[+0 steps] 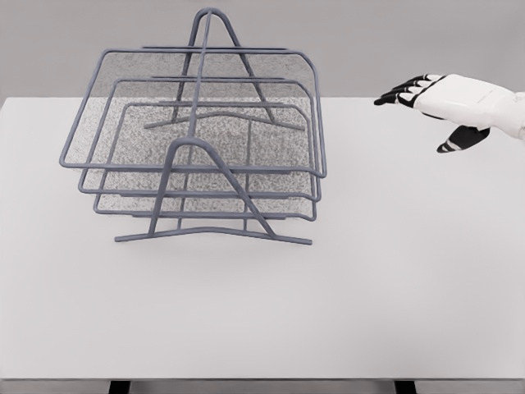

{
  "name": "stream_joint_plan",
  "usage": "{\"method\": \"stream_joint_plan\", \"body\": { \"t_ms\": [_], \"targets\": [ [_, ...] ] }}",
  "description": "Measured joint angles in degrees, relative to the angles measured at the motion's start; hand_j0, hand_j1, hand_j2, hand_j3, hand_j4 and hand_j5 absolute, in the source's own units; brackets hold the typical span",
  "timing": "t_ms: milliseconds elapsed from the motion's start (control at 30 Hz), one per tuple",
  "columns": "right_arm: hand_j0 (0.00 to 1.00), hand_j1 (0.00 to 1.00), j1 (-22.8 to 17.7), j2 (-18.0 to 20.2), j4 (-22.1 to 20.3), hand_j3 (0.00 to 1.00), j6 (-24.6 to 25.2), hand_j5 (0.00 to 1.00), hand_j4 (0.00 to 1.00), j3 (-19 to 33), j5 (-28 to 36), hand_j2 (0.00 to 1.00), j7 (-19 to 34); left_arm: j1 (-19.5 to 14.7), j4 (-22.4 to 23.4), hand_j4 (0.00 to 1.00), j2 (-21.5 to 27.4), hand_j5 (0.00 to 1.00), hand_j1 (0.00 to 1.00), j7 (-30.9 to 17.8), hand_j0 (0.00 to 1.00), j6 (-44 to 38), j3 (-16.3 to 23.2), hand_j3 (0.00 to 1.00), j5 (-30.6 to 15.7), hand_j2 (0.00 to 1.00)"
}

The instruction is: Pull out the upper folder box with right arm

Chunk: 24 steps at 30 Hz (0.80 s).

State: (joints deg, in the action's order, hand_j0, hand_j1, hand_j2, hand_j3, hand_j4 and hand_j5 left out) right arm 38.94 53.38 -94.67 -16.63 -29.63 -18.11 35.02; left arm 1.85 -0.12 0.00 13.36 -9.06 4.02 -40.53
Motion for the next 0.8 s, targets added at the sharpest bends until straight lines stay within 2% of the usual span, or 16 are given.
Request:
{"method": "stream_joint_plan", "body": {
  "t_ms": [67,200,300,467,633,800],
  "targets": [
    [1.0,1.0,1.0,-0.8,0.2,1.0,-0.1,1.0,1.0,0.0,-0.1,1.0,0.0,-0.1,0.0,1.0,0.0,1.0,1.0,0.0,1.0,0.0,0.0,1.0,0.0,1.0],
    [1.0,1.0,2.2,-8.0,0.7,1.0,-0.7,1.0,1.0,-0.4,-3.7,1.0,0.0,0.0,0.0,1.0,0.0,1.0,1.0,0.0,1.0,0.0,0.0,1.0,0.0,1.0],
    [1.0,1.0,4.8,-12.2,0.9,1.0,-1.3,1.0,1.0,-0.8,-5.0,1.0,0.0,0.0,0.0,1.0,0.0,1.0,1.0,0.0,1.0,0.0,0.0,1.0,0.0,1.0],
    [1.0,1.0,6.0,-16.9,0.9,1.0,-1.5,1.0,1.0,-2.2,-5.7,1.0,0.0,0.0,0.0,1.0,0.0,1.0,1.0,0.0,1.0,0.0,0.0,1.0,0.0,1.0],
    [1.0,1.0,3.8,-18.2,1.0,1.0,-1.8,1.0,1.0,-4.4,-5.9,1.0,0.0,0.0,0.0,1.0,0.0,1.0,1.0,0.0,1.0,0.0,0.0,1.0,0.0,1.0],
    [1.0,1.0,2.8,-16.3,1.0,1.0,-3.7,1.0,1.0,-4.0,-5.9,1.0,0.0,0.0,0.0,1.0,0.0,1.0,1.0,0.0,1.0,0.0,0.0,1.0,0.0,1.0]
  ]
}}
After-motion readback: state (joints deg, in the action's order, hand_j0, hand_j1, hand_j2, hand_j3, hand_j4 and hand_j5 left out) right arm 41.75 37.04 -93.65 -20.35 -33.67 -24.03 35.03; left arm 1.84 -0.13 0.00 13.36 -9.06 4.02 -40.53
